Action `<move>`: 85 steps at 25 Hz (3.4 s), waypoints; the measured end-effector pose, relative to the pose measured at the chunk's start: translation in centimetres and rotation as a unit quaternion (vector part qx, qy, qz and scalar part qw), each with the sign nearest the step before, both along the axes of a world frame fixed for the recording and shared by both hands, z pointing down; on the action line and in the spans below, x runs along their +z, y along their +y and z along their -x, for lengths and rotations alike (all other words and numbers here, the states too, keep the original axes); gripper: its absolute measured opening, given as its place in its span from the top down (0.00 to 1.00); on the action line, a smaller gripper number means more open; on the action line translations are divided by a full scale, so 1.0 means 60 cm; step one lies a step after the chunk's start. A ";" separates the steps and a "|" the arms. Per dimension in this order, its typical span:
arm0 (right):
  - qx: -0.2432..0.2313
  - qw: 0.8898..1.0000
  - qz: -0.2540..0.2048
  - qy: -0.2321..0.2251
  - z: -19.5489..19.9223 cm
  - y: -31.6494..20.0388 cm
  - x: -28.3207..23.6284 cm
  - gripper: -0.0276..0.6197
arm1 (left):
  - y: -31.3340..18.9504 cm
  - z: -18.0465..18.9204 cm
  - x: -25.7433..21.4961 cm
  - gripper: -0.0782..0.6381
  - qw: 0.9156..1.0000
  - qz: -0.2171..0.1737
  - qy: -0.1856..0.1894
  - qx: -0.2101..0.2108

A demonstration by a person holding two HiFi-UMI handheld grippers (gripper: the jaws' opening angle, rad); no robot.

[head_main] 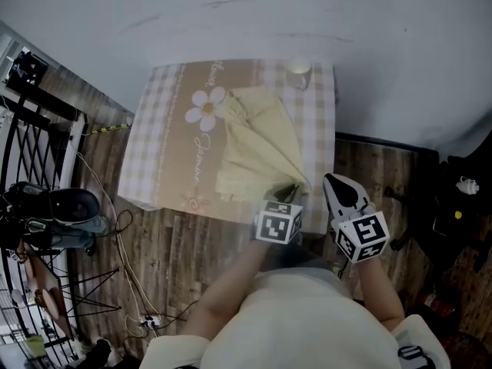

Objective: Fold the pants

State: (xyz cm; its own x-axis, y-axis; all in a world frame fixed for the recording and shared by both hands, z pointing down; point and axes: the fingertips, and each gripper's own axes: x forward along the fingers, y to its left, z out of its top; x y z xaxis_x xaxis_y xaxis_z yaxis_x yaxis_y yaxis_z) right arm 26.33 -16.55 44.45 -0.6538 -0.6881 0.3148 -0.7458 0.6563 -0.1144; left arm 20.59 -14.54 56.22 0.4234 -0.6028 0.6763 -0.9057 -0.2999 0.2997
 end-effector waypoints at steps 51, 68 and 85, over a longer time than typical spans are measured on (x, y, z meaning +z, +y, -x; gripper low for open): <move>-0.088 0.963 -0.016 0.254 0.390 -0.326 0.160 0.95 | -0.276 0.493 -0.043 0.85 0.984 -0.070 0.049 -0.159; -0.018 0.955 0.074 0.287 0.264 -0.444 0.239 0.95 | -0.403 0.434 0.030 0.85 0.995 -0.024 0.024 -0.098; -0.053 0.979 0.079 0.180 0.302 -0.464 0.181 0.84 | -0.451 0.426 0.079 0.84 0.997 0.014 0.041 -0.071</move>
